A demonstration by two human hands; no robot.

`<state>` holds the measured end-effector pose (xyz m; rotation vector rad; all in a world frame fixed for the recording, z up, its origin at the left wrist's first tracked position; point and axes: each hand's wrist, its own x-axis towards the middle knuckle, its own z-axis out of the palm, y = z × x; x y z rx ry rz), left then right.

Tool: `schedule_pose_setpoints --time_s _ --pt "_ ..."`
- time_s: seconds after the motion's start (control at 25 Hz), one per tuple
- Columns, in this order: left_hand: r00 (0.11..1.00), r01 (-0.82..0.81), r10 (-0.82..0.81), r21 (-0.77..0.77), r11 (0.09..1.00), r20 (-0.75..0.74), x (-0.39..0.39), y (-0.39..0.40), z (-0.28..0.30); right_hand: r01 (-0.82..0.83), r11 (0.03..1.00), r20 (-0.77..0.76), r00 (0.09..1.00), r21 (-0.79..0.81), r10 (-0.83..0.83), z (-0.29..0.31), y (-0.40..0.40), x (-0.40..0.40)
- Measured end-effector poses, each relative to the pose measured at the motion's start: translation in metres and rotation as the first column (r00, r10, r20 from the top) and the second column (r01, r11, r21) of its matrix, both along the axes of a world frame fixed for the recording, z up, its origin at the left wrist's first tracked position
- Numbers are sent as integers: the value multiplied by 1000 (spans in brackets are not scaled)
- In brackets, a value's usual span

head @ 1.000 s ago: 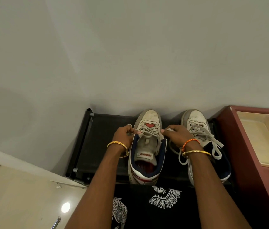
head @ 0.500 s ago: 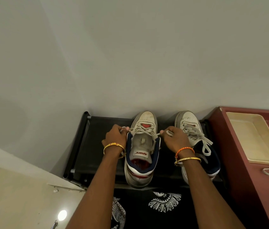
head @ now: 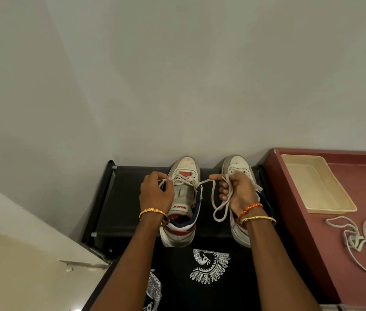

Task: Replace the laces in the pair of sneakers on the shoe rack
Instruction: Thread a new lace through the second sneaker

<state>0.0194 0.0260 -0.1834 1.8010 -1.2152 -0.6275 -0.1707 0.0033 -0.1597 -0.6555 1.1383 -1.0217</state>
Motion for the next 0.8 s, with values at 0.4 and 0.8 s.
schedule_pose_setpoints --time_s 0.4,0.8 --pt "997 63 -54 186 981 -55 2 4 2 -195 899 -731 660 -391 -175 -10 11 10" --pt "998 55 -59 332 942 3 11 -15 -6 -381 862 -819 570 -333 -65 -12 -7 37"
